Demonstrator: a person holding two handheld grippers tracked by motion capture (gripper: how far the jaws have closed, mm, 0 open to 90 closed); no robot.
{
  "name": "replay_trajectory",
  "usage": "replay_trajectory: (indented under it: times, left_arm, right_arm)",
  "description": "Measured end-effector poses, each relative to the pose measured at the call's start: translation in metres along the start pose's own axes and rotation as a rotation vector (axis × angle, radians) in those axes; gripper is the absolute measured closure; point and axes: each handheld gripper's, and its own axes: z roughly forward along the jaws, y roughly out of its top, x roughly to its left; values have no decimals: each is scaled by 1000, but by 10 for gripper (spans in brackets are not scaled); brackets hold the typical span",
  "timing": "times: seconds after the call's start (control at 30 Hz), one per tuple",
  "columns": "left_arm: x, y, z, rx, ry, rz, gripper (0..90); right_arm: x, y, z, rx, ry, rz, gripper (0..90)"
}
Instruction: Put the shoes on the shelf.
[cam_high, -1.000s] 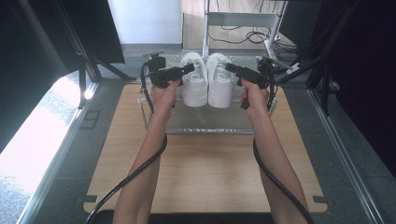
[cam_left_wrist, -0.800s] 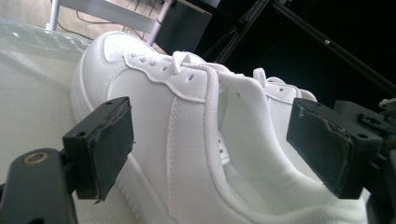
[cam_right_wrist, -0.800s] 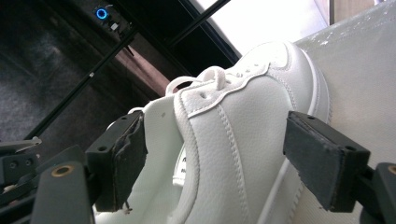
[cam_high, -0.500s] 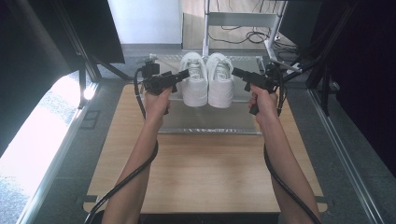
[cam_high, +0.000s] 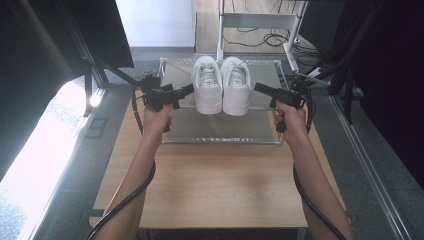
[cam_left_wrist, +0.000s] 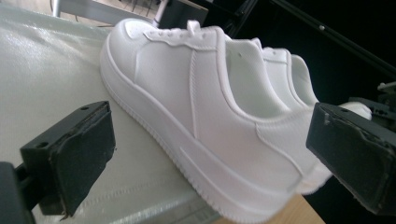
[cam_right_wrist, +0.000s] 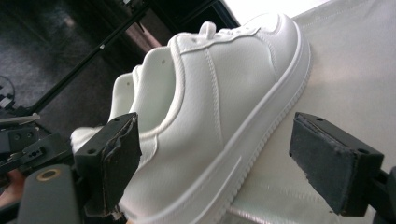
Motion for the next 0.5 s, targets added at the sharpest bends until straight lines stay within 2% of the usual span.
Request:
replay_trajectory:
  times: [0.27, 0.5]
  left_arm:
    - [-1, -14, -20, -2, -10, 24, 0]
    - [2, -28, -40, 3, -26, 34, 1]
  right_arm:
    - [1, -9, -19, 23, 2, -53, 151]
    - [-2, -19, -40, 29, 25, -69, 151]
